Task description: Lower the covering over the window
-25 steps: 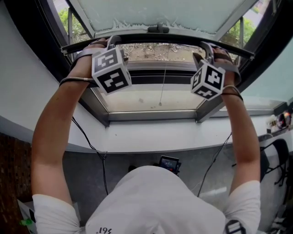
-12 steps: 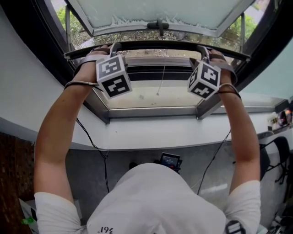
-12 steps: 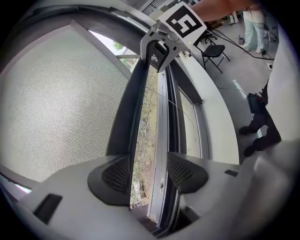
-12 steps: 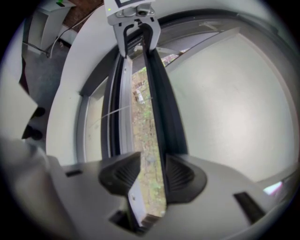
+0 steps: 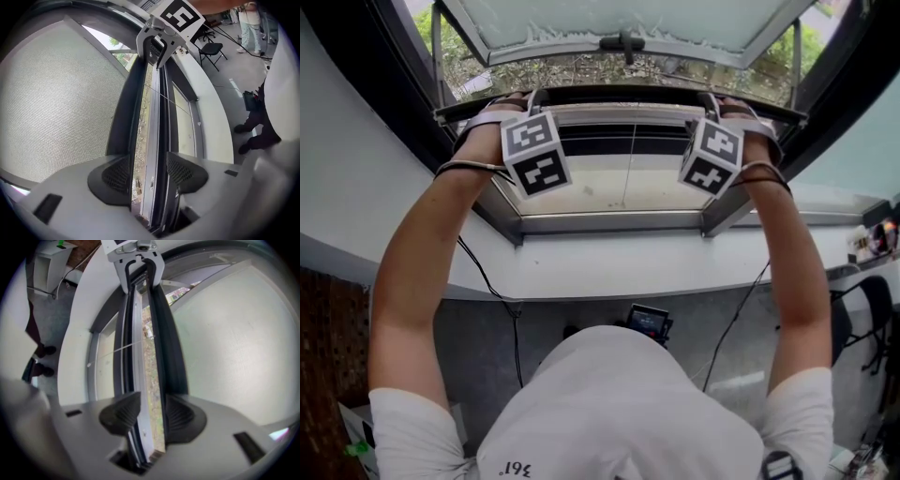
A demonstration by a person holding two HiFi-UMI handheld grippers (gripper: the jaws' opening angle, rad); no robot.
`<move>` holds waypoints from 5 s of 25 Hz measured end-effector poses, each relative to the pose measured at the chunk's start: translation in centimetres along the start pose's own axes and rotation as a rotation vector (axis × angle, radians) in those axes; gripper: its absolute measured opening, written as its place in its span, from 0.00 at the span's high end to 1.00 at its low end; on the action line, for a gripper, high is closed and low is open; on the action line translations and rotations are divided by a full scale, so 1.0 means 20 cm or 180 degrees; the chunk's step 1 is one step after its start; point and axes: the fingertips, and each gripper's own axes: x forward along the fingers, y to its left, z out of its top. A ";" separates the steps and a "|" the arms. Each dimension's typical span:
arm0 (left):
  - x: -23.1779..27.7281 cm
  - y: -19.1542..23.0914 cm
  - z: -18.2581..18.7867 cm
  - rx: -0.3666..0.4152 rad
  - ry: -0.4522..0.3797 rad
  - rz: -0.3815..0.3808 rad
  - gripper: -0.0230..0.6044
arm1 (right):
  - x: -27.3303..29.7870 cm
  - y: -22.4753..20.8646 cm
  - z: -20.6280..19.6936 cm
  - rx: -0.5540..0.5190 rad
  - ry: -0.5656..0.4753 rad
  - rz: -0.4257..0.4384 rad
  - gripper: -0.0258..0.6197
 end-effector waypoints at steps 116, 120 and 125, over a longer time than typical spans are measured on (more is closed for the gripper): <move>0.31 -0.31 -0.07 -0.0883 -0.0372 0.0041 0.57 | 0.28 0.41 -0.03 0.0030 -0.0022 0.0252 0.72; 0.29 -0.30 -0.06 -0.1021 -0.0459 0.0031 0.57 | 0.27 0.41 -0.02 0.0183 -0.0059 0.0261 0.72; 0.27 -0.29 -0.06 -0.1088 -0.0487 0.0025 0.57 | 0.24 0.38 -0.01 0.0349 -0.0149 0.0184 0.72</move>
